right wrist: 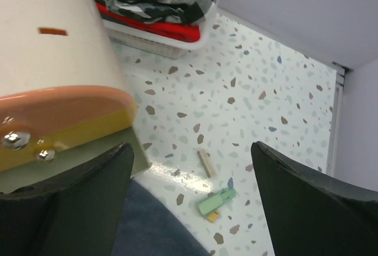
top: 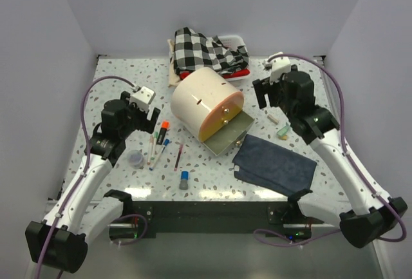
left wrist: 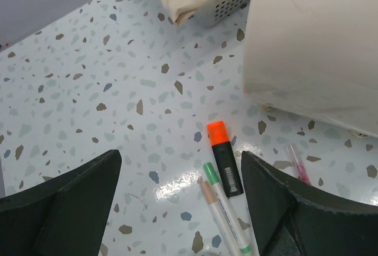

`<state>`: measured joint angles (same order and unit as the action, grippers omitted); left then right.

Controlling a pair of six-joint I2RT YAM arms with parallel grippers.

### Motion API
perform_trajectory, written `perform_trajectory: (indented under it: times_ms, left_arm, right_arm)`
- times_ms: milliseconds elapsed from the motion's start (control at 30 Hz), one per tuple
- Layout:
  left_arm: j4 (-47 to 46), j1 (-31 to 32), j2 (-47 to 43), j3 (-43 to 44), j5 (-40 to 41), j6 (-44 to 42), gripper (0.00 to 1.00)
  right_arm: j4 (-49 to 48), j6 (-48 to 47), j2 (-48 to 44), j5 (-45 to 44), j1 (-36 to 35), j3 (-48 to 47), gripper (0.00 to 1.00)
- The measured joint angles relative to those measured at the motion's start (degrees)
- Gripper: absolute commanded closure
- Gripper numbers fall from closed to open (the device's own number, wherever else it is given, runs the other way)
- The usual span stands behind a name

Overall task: Sort the stationery into containers
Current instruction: Pick up the stationery from the center of the board.

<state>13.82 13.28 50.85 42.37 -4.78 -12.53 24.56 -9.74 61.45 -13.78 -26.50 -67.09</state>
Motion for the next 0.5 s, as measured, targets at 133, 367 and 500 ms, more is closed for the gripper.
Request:
perform_trajectory:
  times_ms: [133,367,500]
  left_arm:
    - [1.97,-0.44,0.00,0.20,-1.22,0.55,0.07]
    - [1.18,-3.21,1.79,0.44,1.16,1.55,0.06]
    - [-0.70,-3.54,5.11,0.63,1.86,1.70,0.06]
  right_arm:
    - [6.51,1.92,8.28,2.01,6.56,-10.05,0.14]
    - [17.73,1.66,19.41,10.38,18.78,-17.16,0.23]
    - [20.35,-1.95,23.82,15.06,18.84,-13.88,0.29]
